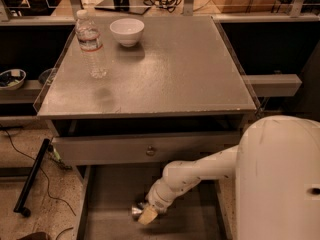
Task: Pick redbull can from middle drawer and place on counter
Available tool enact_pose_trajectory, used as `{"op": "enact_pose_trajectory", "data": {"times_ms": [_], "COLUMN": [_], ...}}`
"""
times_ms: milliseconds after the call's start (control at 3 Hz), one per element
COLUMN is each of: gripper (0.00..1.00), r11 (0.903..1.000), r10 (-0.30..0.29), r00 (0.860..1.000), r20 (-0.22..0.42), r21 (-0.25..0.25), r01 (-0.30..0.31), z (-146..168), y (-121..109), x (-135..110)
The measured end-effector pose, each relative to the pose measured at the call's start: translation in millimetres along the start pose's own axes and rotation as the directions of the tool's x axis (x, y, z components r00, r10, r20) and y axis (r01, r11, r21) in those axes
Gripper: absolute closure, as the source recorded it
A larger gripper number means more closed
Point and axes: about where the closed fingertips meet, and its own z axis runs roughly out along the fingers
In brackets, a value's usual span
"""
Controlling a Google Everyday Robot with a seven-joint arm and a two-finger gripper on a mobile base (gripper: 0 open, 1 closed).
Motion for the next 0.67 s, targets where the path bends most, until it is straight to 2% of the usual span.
{"op": "enact_pose_trajectory", "data": {"times_ms": [667], "gripper": [0.85], "r11": [1.0], "r10": [0.0], "r00": [1.0], "r20": [0.0], "r21": [0.0], "r01": [0.0], "z": [0.0], "y": [0.0], "x": [0.0]}}
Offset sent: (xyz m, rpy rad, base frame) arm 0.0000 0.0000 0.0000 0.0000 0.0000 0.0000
